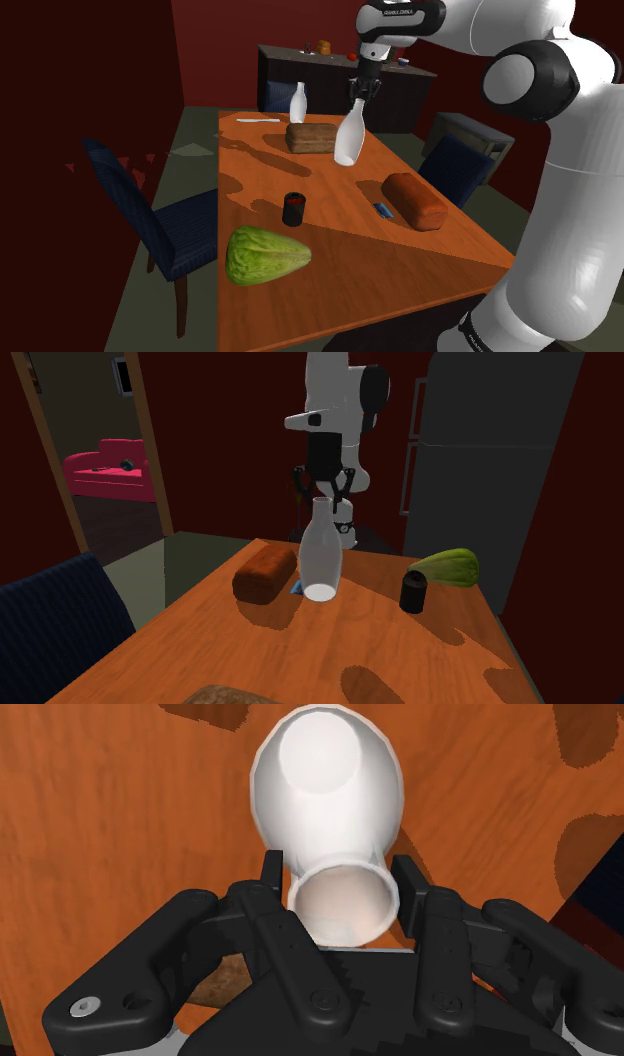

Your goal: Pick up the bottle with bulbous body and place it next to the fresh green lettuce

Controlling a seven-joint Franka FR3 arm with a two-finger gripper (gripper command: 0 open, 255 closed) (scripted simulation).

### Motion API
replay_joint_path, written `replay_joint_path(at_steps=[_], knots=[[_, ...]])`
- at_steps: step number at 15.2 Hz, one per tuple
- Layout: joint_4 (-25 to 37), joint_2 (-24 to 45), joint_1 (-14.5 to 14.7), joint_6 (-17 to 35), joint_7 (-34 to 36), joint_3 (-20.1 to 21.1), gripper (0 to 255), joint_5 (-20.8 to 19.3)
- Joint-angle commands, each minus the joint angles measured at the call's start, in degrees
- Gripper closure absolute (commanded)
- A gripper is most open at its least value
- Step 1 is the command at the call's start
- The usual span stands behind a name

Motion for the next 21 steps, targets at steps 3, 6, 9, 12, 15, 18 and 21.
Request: replay_joint_path(at_steps=[3,6,9,12,15,18,21], knots=[[4.38,0.86,-0.37,-3.52,-0.04,-0.05,255,0.22],[7.87,1.64,-0.68,-6.25,-0.07,-0.07,255,0.42],[11.79,2.68,-1.08,-9.14,-0.1,-0.09,255,0.7],[16.26,4.04,-1.59,-12.27,-0.14,-0.09,255,1.08],[21.53,5.86,-2.28,-15.73,-0.17,-0.06,255,1.58],[14.69,0.41,0.17,-14.22,1.45,0.04,255,-0.03],[6.0,-6.81,3.32,-12.54,4.34,0.68,255,-2.36]])
